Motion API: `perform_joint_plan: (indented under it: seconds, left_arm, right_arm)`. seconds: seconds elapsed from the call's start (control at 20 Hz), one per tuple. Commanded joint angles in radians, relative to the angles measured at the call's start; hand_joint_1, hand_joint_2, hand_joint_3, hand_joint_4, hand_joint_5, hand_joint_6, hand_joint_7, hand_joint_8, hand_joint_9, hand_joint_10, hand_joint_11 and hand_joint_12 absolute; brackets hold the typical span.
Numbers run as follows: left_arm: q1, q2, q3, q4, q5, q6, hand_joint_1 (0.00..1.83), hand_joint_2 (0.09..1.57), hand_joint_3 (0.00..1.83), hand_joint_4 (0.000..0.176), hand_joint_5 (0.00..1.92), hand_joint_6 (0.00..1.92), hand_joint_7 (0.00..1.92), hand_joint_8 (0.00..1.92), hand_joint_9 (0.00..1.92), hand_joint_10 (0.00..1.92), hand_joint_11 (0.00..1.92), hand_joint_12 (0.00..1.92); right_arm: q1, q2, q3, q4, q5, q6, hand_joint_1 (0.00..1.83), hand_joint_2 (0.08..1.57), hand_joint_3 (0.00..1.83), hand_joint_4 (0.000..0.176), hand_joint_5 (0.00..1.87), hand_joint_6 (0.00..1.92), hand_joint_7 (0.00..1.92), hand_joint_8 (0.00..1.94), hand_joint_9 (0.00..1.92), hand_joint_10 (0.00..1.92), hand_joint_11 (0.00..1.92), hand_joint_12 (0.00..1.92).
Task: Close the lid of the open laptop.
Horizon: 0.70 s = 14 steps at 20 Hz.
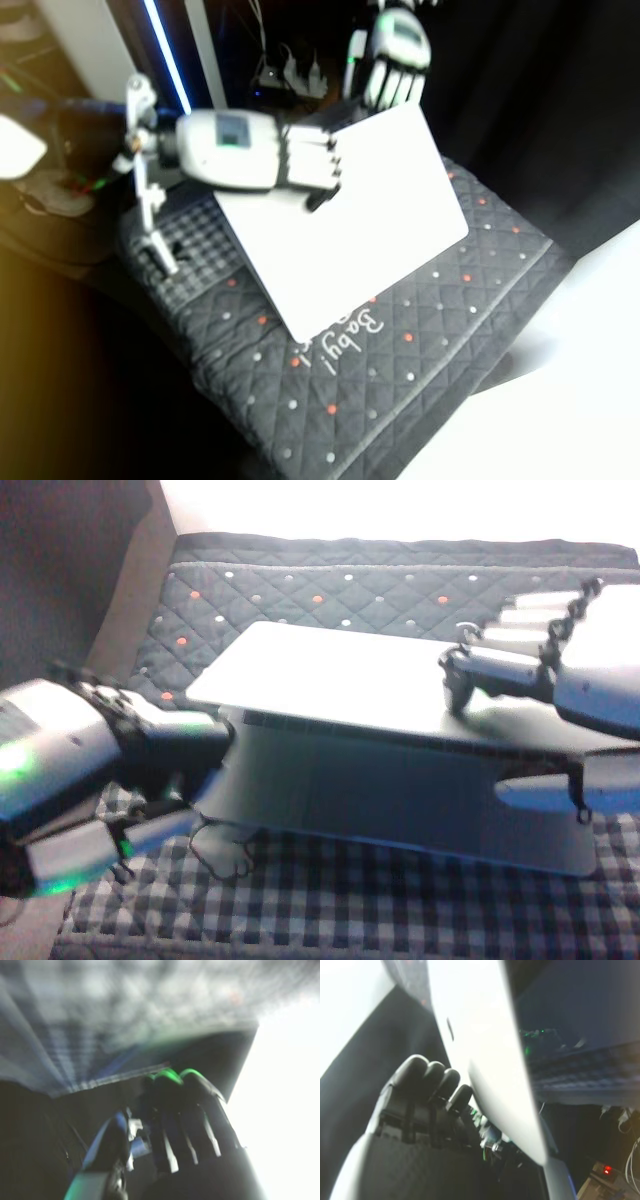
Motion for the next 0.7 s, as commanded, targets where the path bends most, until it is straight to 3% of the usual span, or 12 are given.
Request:
perform_joint_plan:
  seconds: [0.0, 0.05, 0.1, 0.15, 0.2, 0.25, 0.35, 0.4, 0.45, 0.5, 0.6, 0.65]
  left_arm:
    - [0.001, 0.018, -0.012, -0.017, -0.226, 0.027, 0.75, 1.36, 0.00, 0.176, 0.58, 1.65, 0.81, 1.78, 0.84, 1.92, 0.80, 1.92]
    - [0.009, 0.029, -0.018, -0.031, -0.271, 0.046, 0.76, 1.36, 0.00, 0.176, 0.58, 1.65, 0.80, 1.68, 0.81, 1.79, 0.77, 1.90]
    - [0.012, 0.033, -0.017, -0.053, -0.300, 0.053, 0.82, 1.35, 0.00, 0.100, 0.60, 1.62, 0.78, 1.51, 0.74, 1.60, 0.71, 1.85]
    - [0.012, 0.032, -0.010, -0.081, -0.324, 0.054, 0.83, 1.35, 0.00, 0.083, 0.59, 1.62, 0.77, 1.43, 0.71, 1.52, 0.65, 1.86]
    - [0.011, 0.028, -0.004, -0.099, -0.337, 0.061, 1.03, 1.33, 0.00, 0.008, 0.57, 1.56, 0.71, 1.53, 0.66, 1.45, 0.61, 1.80]
    - [0.009, 0.024, 0.000, -0.116, -0.348, 0.069, 1.06, 1.34, 0.00, 0.000, 0.52, 1.61, 0.68, 1.56, 0.60, 1.36, 0.52, 1.75]
    - [-0.002, 0.008, 0.016, -0.148, -0.367, 0.073, 1.04, 1.39, 0.00, 0.000, 0.43, 1.71, 0.59, 1.66, 0.47, 1.26, 0.37, 1.64]
    - [-0.007, 0.003, 0.021, -0.157, -0.371, 0.076, 0.93, 1.42, 0.00, 0.000, 0.44, 1.75, 0.42, 1.21, 0.41, 1.21, 0.32, 1.57]
    - [-0.009, 0.000, 0.024, -0.164, -0.374, 0.079, 0.82, 1.41, 0.00, 0.000, 0.24, 1.01, 0.36, 0.77, 0.34, 1.01, 0.23, 1.47]
    - [-0.010, 0.000, 0.025, -0.170, -0.380, 0.082, 0.78, 1.42, 0.00, 0.000, 0.24, 0.60, 0.38, 0.43, 0.32, 0.79, 0.16, 1.44]
    - [-0.009, 0.000, 0.025, -0.180, -0.391, 0.085, 0.80, 1.43, 0.00, 0.000, 0.29, 0.42, 0.44, 0.24, 0.30, 0.93, 0.02, 1.49]
    - [-0.008, 0.000, 0.027, -0.184, -0.391, 0.085, 0.79, 1.47, 0.02, 0.000, 0.26, 0.40, 0.43, 0.23, 0.26, 0.95, 0.00, 1.50]
  right_arm:
    - [-0.009, 0.011, 0.005, 0.029, 0.074, -0.002, 0.36, 1.29, 0.01, 0.000, 0.00, 1.54, 0.10, 1.67, 0.17, 1.85, 0.25, 1.92]
    - [-0.033, 0.008, 0.006, 0.039, 0.074, -0.002, 0.42, 1.27, 0.00, 0.000, 0.00, 1.63, 0.11, 1.64, 0.18, 1.84, 0.24, 1.92]
    - [-0.052, 0.006, 0.006, 0.041, 0.074, -0.002, 0.41, 1.24, 0.00, 0.000, 0.00, 1.66, 0.13, 1.65, 0.21, 1.85, 0.28, 1.92]
    - [-0.076, 0.001, 0.006, 0.048, 0.074, -0.002, 0.42, 1.23, 0.00, 0.000, 0.00, 1.69, 0.14, 1.60, 0.24, 1.86, 0.38, 1.92]
    - [-0.093, -0.004, 0.006, 0.051, 0.073, -0.002, 0.41, 1.26, 0.00, 0.000, 0.00, 1.62, 0.11, 1.55, 0.25, 1.86, 0.45, 1.92]
    - [-0.106, -0.009, 0.006, 0.051, 0.069, -0.002, 0.43, 1.29, 0.01, 0.000, 0.00, 1.49, 0.11, 1.42, 0.18, 1.78, 0.40, 1.92]
    - [-0.136, -0.020, 0.005, 0.051, 0.044, -0.002, 0.46, 1.35, 0.02, 0.000, 0.01, 1.31, 0.14, 1.14, 0.16, 1.56, 0.26, 1.92]
    - [-0.149, -0.022, 0.002, 0.050, 0.037, -0.002, 0.44, 1.38, 0.02, 0.000, 0.01, 1.25, 0.15, 1.05, 0.17, 1.47, 0.24, 1.92]
    - [-0.157, -0.022, -0.002, 0.046, 0.032, -0.002, 0.36, 1.39, 0.01, 0.000, 0.02, 1.10, 0.17, 0.96, 0.18, 1.37, 0.22, 1.88]
    - [-0.162, -0.021, -0.008, 0.040, 0.027, -0.002, 0.32, 1.41, 0.01, 0.000, 0.06, 0.92, 0.21, 0.81, 0.19, 1.27, 0.19, 1.82]
    - [-0.164, -0.010, -0.017, 0.035, 0.031, -0.002, 0.38, 1.43, 0.00, 0.000, 0.10, 0.67, 0.26, 0.67, 0.16, 1.20, 0.08, 1.78]
    - [-0.164, -0.010, -0.021, 0.035, 0.056, -0.002, 0.29, 1.44, 0.00, 0.000, 0.08, 0.59, 0.23, 0.55, 0.12, 1.07, 0.02, 1.71]
